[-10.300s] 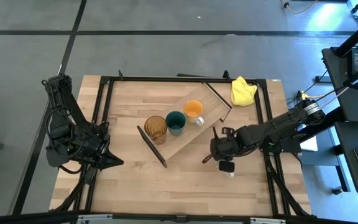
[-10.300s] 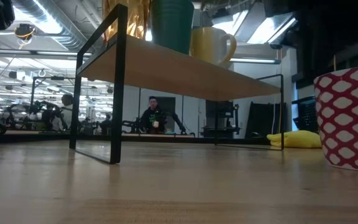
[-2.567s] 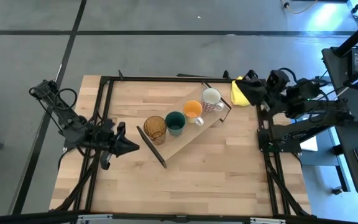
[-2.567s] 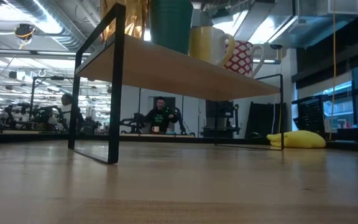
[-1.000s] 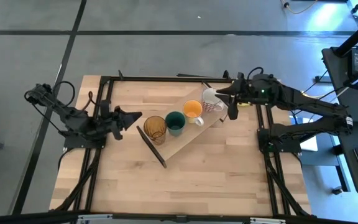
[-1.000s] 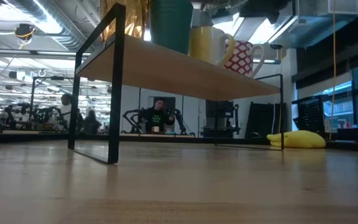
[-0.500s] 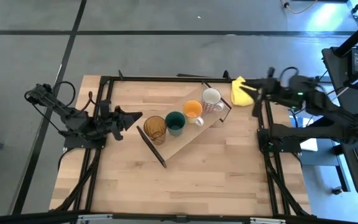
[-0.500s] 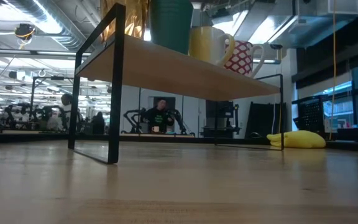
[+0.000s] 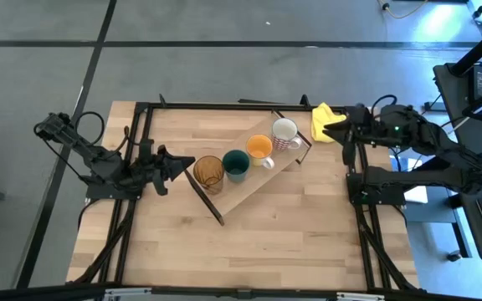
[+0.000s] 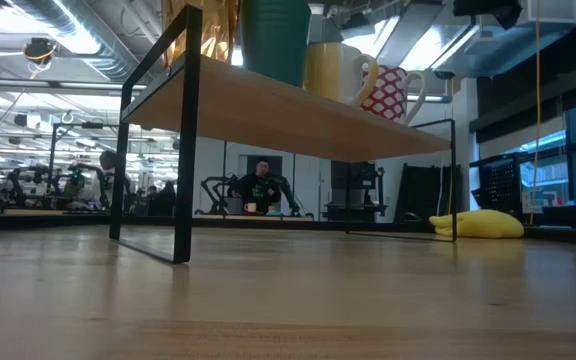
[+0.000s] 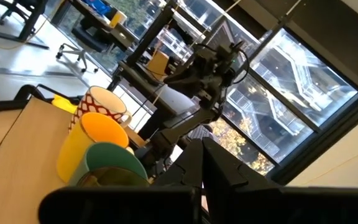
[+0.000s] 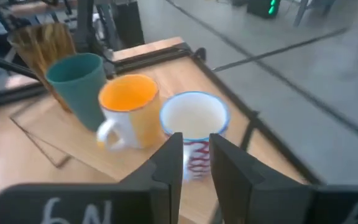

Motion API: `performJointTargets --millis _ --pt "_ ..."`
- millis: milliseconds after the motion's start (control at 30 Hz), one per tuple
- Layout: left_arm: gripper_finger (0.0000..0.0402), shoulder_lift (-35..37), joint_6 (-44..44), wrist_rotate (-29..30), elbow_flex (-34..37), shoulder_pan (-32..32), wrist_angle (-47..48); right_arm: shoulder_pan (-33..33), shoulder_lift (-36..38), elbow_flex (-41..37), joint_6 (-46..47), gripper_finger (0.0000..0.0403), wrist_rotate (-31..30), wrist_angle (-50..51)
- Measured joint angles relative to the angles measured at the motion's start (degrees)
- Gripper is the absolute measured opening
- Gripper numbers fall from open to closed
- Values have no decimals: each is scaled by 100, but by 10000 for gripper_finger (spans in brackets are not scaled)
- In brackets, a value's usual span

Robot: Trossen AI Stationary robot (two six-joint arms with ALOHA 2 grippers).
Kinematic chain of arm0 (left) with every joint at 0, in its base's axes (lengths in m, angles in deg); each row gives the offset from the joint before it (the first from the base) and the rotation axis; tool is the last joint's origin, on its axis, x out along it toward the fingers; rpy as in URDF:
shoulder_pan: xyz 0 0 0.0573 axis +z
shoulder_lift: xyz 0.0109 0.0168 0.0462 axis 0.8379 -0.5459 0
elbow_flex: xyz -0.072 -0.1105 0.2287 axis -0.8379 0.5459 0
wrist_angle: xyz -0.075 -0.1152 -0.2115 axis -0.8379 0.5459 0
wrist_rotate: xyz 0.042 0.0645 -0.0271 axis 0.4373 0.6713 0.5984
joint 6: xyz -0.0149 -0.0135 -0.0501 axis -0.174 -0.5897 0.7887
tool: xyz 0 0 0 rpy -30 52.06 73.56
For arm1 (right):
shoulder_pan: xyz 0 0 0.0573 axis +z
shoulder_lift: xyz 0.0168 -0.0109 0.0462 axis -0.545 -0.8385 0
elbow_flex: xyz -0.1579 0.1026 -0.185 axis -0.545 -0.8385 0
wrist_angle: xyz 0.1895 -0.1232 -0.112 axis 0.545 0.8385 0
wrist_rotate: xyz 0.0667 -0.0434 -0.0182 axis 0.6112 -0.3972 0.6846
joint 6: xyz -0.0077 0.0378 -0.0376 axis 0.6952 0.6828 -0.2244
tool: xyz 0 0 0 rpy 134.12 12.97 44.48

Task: Stack small to large cups/mugs on shelf
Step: Remove the yellow mug from the shelf

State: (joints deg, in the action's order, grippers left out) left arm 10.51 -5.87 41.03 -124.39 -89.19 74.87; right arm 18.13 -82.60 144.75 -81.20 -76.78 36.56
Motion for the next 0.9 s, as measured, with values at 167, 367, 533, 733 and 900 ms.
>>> performJointTargets --millis 167,367,533,733,900 --pt "0 0 132 17 0 0 2 2 -590 546 217 81 135 144" --pt "0 0 -95 -362 0 0 101 0 -1709 1597 64 81 -549 730" --pt "0 5 -636 -909 2 0 727 23 -2872 2214 21 81 -267 1483" --pt "0 195 -654 -1306 2 1 1219 335 -3825 2661 -922 81 339 1914" --pt "0 361 -656 -1382 2 0 1333 488 -4282 3129 -1523 81 631 2029"
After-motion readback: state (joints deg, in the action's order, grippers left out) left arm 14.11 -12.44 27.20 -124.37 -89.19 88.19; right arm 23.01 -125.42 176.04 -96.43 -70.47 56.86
